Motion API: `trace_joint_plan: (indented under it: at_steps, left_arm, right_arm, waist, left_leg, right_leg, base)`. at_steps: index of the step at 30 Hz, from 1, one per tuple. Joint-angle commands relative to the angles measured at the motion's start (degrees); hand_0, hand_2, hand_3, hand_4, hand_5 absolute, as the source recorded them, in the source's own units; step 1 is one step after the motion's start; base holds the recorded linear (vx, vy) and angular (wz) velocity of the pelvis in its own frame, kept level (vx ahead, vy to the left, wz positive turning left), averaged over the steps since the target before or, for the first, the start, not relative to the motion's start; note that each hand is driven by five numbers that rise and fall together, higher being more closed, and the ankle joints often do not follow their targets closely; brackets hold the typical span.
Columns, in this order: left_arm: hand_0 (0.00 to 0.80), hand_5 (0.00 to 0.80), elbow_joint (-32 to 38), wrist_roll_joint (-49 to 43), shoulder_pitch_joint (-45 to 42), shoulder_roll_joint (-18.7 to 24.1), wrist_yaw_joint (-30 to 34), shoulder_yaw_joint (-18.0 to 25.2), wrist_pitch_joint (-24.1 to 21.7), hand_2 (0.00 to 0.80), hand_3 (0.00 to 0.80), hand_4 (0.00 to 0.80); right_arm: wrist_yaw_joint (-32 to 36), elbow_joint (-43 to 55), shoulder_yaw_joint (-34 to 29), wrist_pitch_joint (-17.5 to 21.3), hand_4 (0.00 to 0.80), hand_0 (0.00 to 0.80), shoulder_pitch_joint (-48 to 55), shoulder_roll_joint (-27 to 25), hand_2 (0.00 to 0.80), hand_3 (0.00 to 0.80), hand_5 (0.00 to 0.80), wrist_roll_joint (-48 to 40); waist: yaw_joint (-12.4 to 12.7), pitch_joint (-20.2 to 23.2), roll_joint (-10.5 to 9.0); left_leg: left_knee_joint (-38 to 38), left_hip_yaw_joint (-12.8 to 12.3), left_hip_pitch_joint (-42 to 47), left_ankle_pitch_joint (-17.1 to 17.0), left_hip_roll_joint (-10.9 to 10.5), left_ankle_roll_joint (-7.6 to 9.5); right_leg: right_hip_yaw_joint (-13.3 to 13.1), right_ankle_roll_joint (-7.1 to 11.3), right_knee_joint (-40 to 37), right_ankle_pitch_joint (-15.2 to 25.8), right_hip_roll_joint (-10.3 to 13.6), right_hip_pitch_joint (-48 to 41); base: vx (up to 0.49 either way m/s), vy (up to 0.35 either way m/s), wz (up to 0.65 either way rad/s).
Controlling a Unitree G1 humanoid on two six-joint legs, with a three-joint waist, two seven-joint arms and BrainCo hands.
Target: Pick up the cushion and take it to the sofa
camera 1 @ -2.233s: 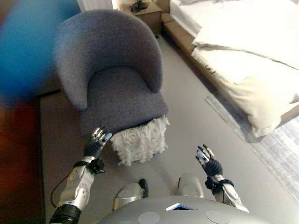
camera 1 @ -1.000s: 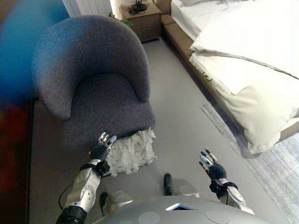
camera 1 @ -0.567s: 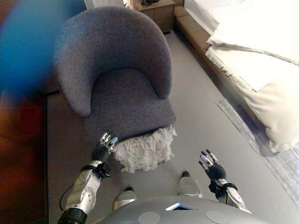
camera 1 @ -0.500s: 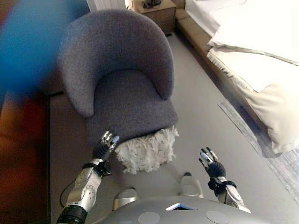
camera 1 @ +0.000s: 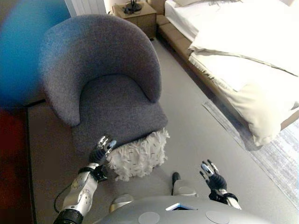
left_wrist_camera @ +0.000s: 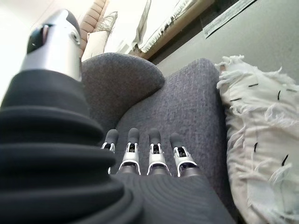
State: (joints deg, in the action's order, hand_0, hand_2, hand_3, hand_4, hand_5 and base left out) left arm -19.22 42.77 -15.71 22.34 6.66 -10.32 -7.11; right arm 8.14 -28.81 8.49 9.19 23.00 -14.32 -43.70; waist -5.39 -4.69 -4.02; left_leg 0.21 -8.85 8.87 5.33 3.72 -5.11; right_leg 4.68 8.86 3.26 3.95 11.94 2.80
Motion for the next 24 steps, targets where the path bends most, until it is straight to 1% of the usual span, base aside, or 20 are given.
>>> trace_joint_plan:
  at_steps: [1, 3, 5, 6, 7, 8, 9, 10, 11, 12, 13, 14, 16, 17, 18, 19, 20, 21, 22, 24]
  left_arm:
    - [0.000, 0.000, 1.61, -2.43, -0.66, 1.38, -0.10, 0.53, -3.19, 0.000, 0.000, 0.000]
    - [0.000, 0.000, 0.86, -3.15, -1.04, 1.08, -0.41, 0.78, -3.31, 0.000, 0.000, 0.000]
    - [0.000, 0.000, 0.09, -4.89, -1.10, 1.39, -1.40, 0.16, -4.42, 0.000, 0.000, 0.000]
    - [0.000, 0.000, -0.78, -7.38, -0.27, 1.73, -3.00, -0.02, -4.84, 0.000, 0.000, 0.000]
    - [0.000, 0.000, -1.31, -8.01, 0.49, 1.89, -3.68, 0.07, -4.77, 0.000, 0.000, 0.000]
    - [0.000, 0.000, -1.80, -8.20, 1.31, 1.92, -4.25, 0.00, -4.36, 0.000, 0.000, 0.000]
    - [0.000, 0.000, -3.23, -9.01, 2.47, 1.97, -5.02, -0.52, -4.82, 0.000, 0.000, 0.000]
    - [0.000, 0.000, -5.07, -9.84, 4.17, 1.90, -5.64, -1.34, -6.20, 0.000, 0.000, 0.000]
    - [0.000, 0.000, -6.52, -10.47, 6.11, 1.80, -6.35, -2.05, -7.19, 0.000, 0.000, 0.000]
    - [0.000, 0.000, -7.62, -11.24, 9.40, 1.78, -7.64, -3.22, -7.61, 0.000, 0.000, 0.000]
    - [0.000, 0.000, -8.57, -12.30, 11.77, 1.31, -8.53, -3.64, -7.97, 0.000, 0.000, 0.000]
    - [0.000, 0.000, -9.84, -13.18, 13.96, 0.93, -9.39, -4.31, -8.97, 0.000, 0.000, 0.000]
    - [0.000, 0.000, -10.23, -14.48, 15.59, 0.44, -10.67, -5.40, -10.05, 0.000, 0.000, 0.000]
    - [0.000, 0.000, -10.06, -15.26, 15.73, 0.37, -10.58, -5.42, -10.83, 0.000, 0.000, 0.000]
    - [0.000, 0.000, -9.93, -16.30, 15.92, 0.35, -10.86, -5.26, -11.40, 0.000, 0.000, 0.000]
    - [0.000, 0.000, -9.57, -16.66, 16.23, 0.67, -11.45, -5.31, -11.20, 0.000, 0.000, 0.000]
    - [0.000, 0.000, -9.33, -16.43, 17.08, 1.09, -11.88, -5.44, -10.74, 0.000, 0.000, 0.000]
    - [0.000, 0.000, -9.53, -15.94, 18.65, 1.38, -11.75, -5.46, -10.30, 0.000, 0.000, 0.000]
    - [0.000, 0.000, -9.90, -15.67, 19.76, 1.47, -11.98, -5.74, -10.24, 0.000, 0.000, 0.000]
    - [0.000, 0.000, -10.72, -14.95, 22.62, 1.25, -13.47, -7.09, -10.44, 0.000, 0.000, 0.000]
  right_arm:
    - [0.28, 1.94, 0.84, 0.99, 0.000, 0.000, -0.87, 0.32, 0.000, 0.000, 0.000, 0.02]
    - [0.04, 3.36, 1.57, 0.94, 0.000, 0.000, -0.76, -0.83, 0.000, 0.000, 0.000, 1.56]
    - [-0.68, 4.57, 1.89, 0.50, 0.000, 0.000, -0.85, -2.29, 0.000, 0.000, 0.000, 3.71]
    - [-1.38, 4.74, 2.49, 0.07, 0.000, 0.000, -1.69, -3.84, 0.000, 0.000, 0.000, 6.60]
    - [-1.13, 4.62, 2.86, -0.39, 0.000, 0.000, -2.42, -4.76, 0.000, 0.000, 0.000, 8.20]
    - [-1.04, 4.13, 3.00, -0.54, 0.000, 0.000, -3.12, -5.59, 0.000, 0.000, 0.000, 8.68]
    - [-0.57, 2.50, 3.06, -0.16, 0.000, 0.000, -4.28, -6.08, 0.000, 0.000, 0.000, 8.84]
    - [-0.15, 0.94, 3.40, 0.74, 0.000, 0.000, -6.02, -6.37, 0.000, 0.000, 0.000, 8.41]
    - [0.10, -0.38, 3.89, 1.64, 0.000, 0.000, -8.07, -6.47, 0.000, 0.000, 0.000, 8.06]
    - [-1.21, -1.58, 5.04, 2.61, 0.000, 0.000, -11.60, -6.28, 0.000, 0.000, 0.000, 7.47]
    - [-1.87, -2.25, 5.58, 3.23, 0.000, 0.000, -13.91, -6.13, 0.000, 0.000, 0.000, 7.37]
    - [-2.63, -3.12, 6.46, 3.90, 0.000, 0.000, -16.52, -5.82, 0.000, 0.000, 0.000, 7.59]
    - [-3.96, -2.76, 7.24, 4.10, 0.000, 0.000, -19.21, -5.56, 0.000, 0.000, 0.000, 8.68]
    - [-4.40, -1.66, 7.56, 3.84, 0.000, 0.000, -19.91, -5.48, 0.000, 0.000, 0.000, 9.57]
    - [-4.78, -0.36, 7.70, 3.35, 0.000, 0.000, -20.08, -5.61, 0.000, 0.000, 0.000, 10.44]
    - [-5.05, 0.15, 7.77, 3.20, 0.000, 0.000, -20.16, -5.75, 0.000, 0.000, 0.000, 11.07]
    - [-5.30, -0.03, 7.90, 3.54, 0.000, 0.000, -20.42, -5.72, 0.000, 0.000, 0.000, 11.71]
    - [-5.07, -1.40, 7.96, 4.65, 0.000, 0.000, -21.35, -5.64, 0.000, 0.000, 0.000, 11.86]
    - [-4.94, -2.37, 7.97, 5.20, 0.000, 0.000, -22.14, -5.60, 0.000, 0.000, 0.000, 12.14]
    - [-6.53, -4.08, 8.54, 6.21, 0.000, 0.000, -25.06, -6.08, 0.000, 0.000, 0.000, 14.30]
  waist:
    - [-0.10, 0.37, -1.26]
    - [-0.26, 0.36, -1.19]
    - [-0.82, 0.03, -1.13]
    - [-0.69, -0.95, -1.03]
    - [-0.41, -1.56, -1.18]
    - [-0.21, -2.29, -0.98]
    - [0.24, -2.99, -0.72]
    - [0.80, -3.91, -0.15]
    - [1.33, -4.56, 0.10]
    - [1.92, -5.79, 0.48]
    - [2.01, -6.83, 0.51]
    - [2.32, -7.95, 0.70]
    - [3.21, -9.94, 1.42]
    - [4.06, -11.56, 1.99]
    - [4.51, -12.85, 2.11]
    - [4.84, -13.45, 2.20]
    - [5.09, -14.10, 2.25]
    - [5.48, -15.05, 2.44]
    - [5.62, -15.70, 2.55]
    - [6.02, -17.50, 2.60]
  left_leg:
    - [1.92, -0.35, -1.48, 2.72, -4.17, 7.48]
    - [4.40, -1.16, -0.91, 3.95, -3.09, 7.03]
    - [9.23, -1.56, -1.44, 4.77, -1.61, 6.41]
    - [16.70, -0.93, -3.92, 3.52, 0.00, 5.35]
    - [20.13, -0.68, -6.24, 1.61, 0.62, 4.69]
    - [22.69, -1.35, -8.66, -0.40, 1.82, 3.82]
    - [22.40, -1.62, -10.71, -1.36, 2.36, 3.27]
    - [19.61, -1.31, -12.43, -2.08, 2.07, 3.08]
    - [17.37, -0.98, -13.99, -2.41, 1.43, 3.24]
    - [14.15, -1.40, -15.94, -2.87, 1.03, 3.47]
    - [14.18, -1.50, -17.06, -2.76, 1.33, 3.54]
    - [13.16, -0.56, -17.76, -2.13, 0.27, 4.45]
    - [12.73, -0.83, -19.29, -1.90, -0.35, 5.36]
    - [14.04, -0.79, -20.07, -0.61, -0.30, 5.55]
    - [16.65, -1.01, -21.89, 0.48, -0.10, 5.82]
    - [18.15, -0.74, -23.30, 0.95, 0.00, 5.82]
    - [19.66, 0.00, -24.98, 1.51, 0.04, 5.61]
    - [20.79, 1.13, -26.69, 1.87, 0.11, 5.36]
    - [21.48, 1.76, -27.64, 2.06, 0.28, 5.10]
    - [24.11, 3.35, -30.95, 2.68, 0.74, 3.90]
  right_leg:
    - [-1.13, 1.54, -1.01, 6.52, 0.79, 4.38]
    - [-0.25, 0.88, 1.21, 4.53, 0.63, 4.80]
    - [-0.71, 0.22, 3.15, 2.15, -0.24, 5.36]
    - [-0.64, -1.00, 4.61, 0.40, -0.89, 5.04]
    - [-0.69, -1.68, 4.95, -0.12, -0.93, 4.79]
    - [-0.20, -2.40, 5.14, -0.87, -1.11, 4.02]
    - [0.44, -2.52, 5.00, -1.26, -0.93, 3.24]
    - [1.21, -2.31, 5.06, -1.67, -0.98, 2.94]
    - [1.64, -2.14, 5.01, -1.74, -0.95, 3.48]
    - [2.59, -2.06, 5.30, -1.71, -0.78, 4.95]
    - [3.00, -2.25, 5.70, -1.91, -0.51, 5.91]
    - [2.86, -2.21, 6.67, -1.99, -0.20, 7.64]
    - [4.58, -2.58, 11.46, -2.39, 1.62, 11.23]
    - [5.28, -2.41, 16.20, -3.02, 3.51, 13.22]
    - [4.88, -2.82, 18.94, -3.82, 5.01, 14.63]
    - [4.42, -3.06, 19.48, -3.65, 6.08, 15.21]
    - [3.43, -3.07, 18.80, -2.90, 7.20, 15.45]
    - [2.29, -2.75, 17.83, -1.42, 8.32, 15.96]
    - [1.57, -2.45, 16.86, -0.57, 8.88, 16.21]
    - [0.74, -0.90, 13.32, 2.25, 10.18, 17.20]
  base:
    - [0.262, -0.124, 0.12]
    - [0.242, -0.127, 0.10]
    - [0.199, -0.145, 0.07]
    - [0.187, -0.163, 0.13]
    - [0.174, -0.141, 0.28]
    - [0.111, -0.050, 0.37]
    - [0.037, 0.015, 0.40]
    - [-0.063, 0.056, 0.35]
    - [-0.193, 0.089, 0.29]
    - [-0.263, 0.049, 0.22]
    - [-0.340, 0.104, 0.10]
    - [-0.340, 0.137, 0.05]
    - [-0.231, 0.190, -0.09]
    - [-0.114, 0.153, -0.18]
    - [-0.091, 0.114, -0.21]
    - [-0.100, 0.020, -0.20]
    - [-0.089, -0.057, -0.25]
    - [-0.079, -0.105, -0.15]
    - [-0.074, -0.147, 0.01]
    - [-0.128, -0.190, 0.29]
